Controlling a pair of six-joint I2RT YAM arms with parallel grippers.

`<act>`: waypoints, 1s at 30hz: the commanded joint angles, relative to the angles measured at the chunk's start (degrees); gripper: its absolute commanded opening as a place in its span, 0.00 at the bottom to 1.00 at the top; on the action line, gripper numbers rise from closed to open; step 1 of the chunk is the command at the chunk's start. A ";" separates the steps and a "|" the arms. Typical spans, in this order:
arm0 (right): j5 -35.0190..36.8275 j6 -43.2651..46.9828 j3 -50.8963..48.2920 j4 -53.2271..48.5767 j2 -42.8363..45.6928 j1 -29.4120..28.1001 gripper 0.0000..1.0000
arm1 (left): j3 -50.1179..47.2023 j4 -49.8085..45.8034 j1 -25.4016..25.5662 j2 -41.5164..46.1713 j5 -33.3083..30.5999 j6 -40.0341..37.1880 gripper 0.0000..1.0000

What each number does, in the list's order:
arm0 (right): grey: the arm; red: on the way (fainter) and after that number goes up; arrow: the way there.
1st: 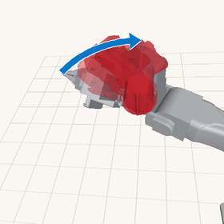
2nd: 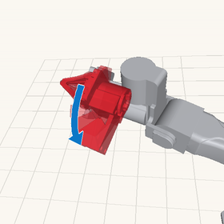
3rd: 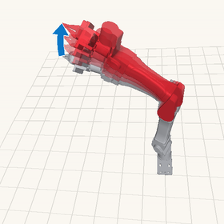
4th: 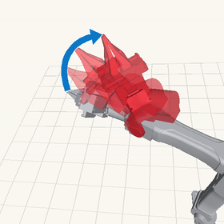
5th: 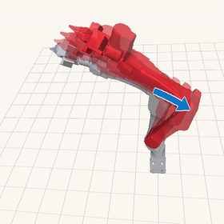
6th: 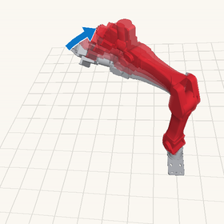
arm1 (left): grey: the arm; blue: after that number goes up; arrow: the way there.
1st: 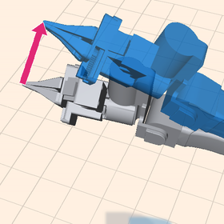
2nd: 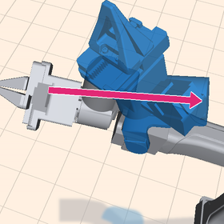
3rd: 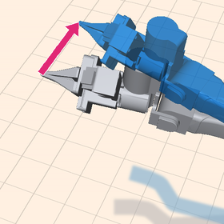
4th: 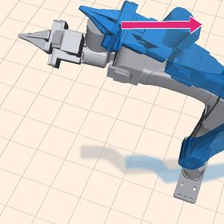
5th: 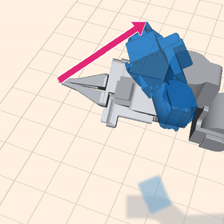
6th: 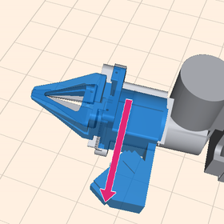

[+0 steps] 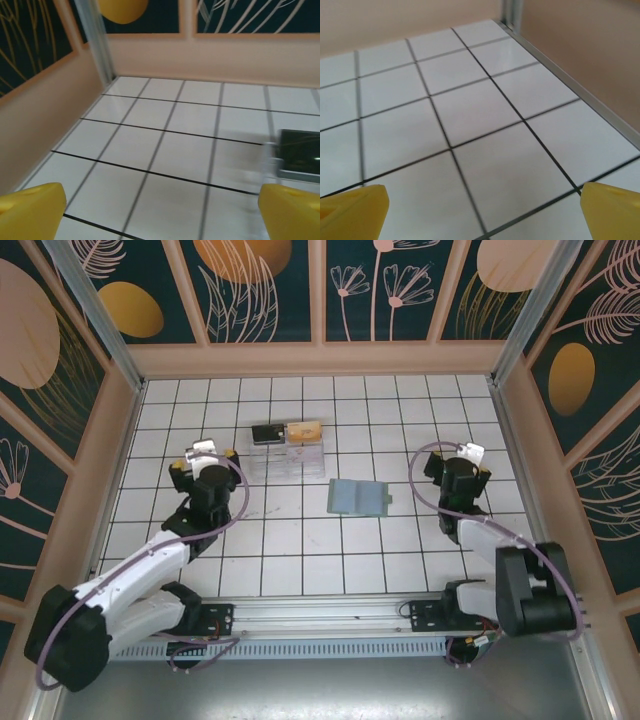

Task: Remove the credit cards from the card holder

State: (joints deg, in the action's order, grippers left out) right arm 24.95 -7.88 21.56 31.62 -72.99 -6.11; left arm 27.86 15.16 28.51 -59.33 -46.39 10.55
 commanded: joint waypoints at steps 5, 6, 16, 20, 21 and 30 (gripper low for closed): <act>-1.39 1.00 -4.36 22.09 -3.33 3.65 0.99 | -1.31 16.88 -12.62 -11.97 7.92 -4.52 0.99; -3.75 1.35 -4.99 23.82 -3.74 4.69 0.99 | -1.47 18.62 -13.92 -14.04 8.40 -4.72 0.99; -18.37 2.52 -9.72 37.99 -9.97 9.27 0.99 | -5.63 42.63 -20.77 -26.48 18.10 -8.15 0.99; -23.56 5.20 -11.23 47.00 -15.91 8.95 0.99 | -7.41 45.64 -24.32 -26.89 22.93 -4.96 0.99; -23.42 5.50 -10.34 42.92 -14.84 8.62 0.99 | -7.33 45.06 -24.59 -26.66 23.58 -4.68 0.99; -22.84 6.39 -8.57 40.63 -15.16 7.60 0.99 | -14.52 57.75 -26.02 -26.73 30.61 -5.23 0.99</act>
State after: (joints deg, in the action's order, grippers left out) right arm 3.31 -2.42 11.94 69.25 -87.92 2.04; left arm 15.62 64.25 3.49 -85.82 -19.75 4.93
